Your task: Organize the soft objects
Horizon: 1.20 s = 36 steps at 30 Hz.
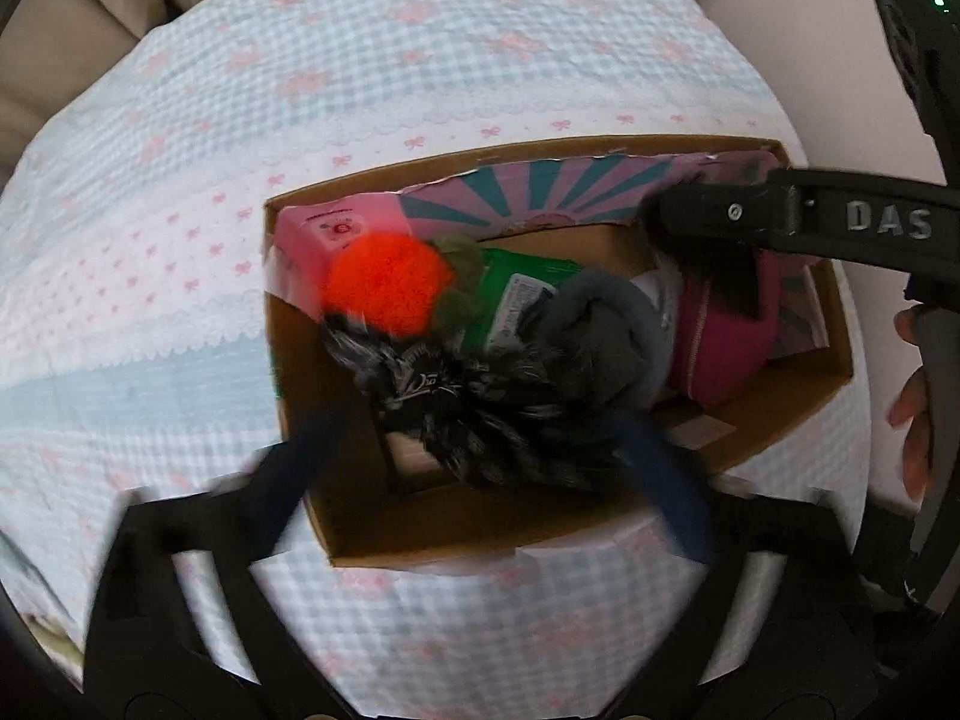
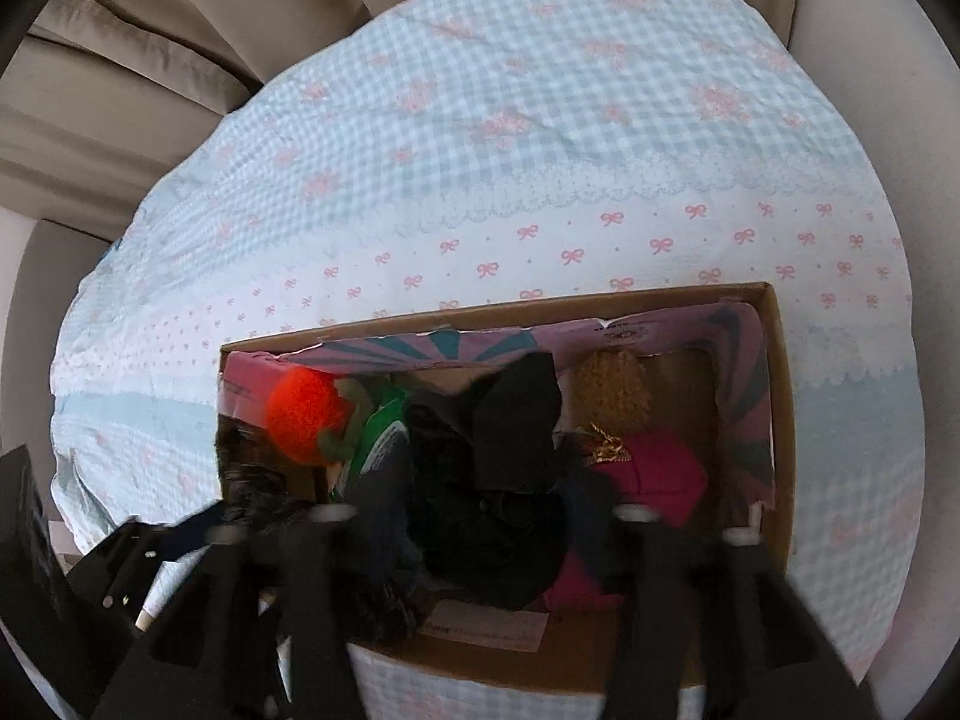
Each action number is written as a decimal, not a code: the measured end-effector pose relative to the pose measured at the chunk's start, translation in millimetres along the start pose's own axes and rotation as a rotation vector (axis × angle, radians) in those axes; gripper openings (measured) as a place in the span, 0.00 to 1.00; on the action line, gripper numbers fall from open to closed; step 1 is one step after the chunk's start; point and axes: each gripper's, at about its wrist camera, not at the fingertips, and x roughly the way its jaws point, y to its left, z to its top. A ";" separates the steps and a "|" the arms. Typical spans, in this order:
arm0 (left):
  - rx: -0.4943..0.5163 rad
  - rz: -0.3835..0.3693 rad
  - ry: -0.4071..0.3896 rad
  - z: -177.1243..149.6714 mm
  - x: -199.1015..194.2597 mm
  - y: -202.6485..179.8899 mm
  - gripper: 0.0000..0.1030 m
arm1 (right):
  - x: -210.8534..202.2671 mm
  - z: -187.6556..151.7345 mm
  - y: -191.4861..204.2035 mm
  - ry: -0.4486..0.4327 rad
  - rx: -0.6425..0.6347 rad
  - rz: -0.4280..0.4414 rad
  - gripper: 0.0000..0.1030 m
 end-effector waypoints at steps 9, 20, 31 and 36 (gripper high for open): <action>-0.030 -0.058 -0.026 -1.3 -16.8 6.8 1.00 | -9.6 -8.6 -1.7 -0.033 0.037 -0.018 0.85; -0.033 -0.079 -0.096 -18.8 -70.1 5.4 1.00 | -55.3 -27.3 16.6 -0.114 0.037 -0.042 0.85; -0.028 -0.076 -0.323 -48.4 -212.2 34.4 1.00 | -174.2 -66.9 84.0 -0.295 -0.043 -0.049 0.85; -0.046 -0.071 -0.462 -74.5 -285.3 58.1 1.00 | -234.0 -96.5 128.8 -0.414 -0.131 -0.087 0.99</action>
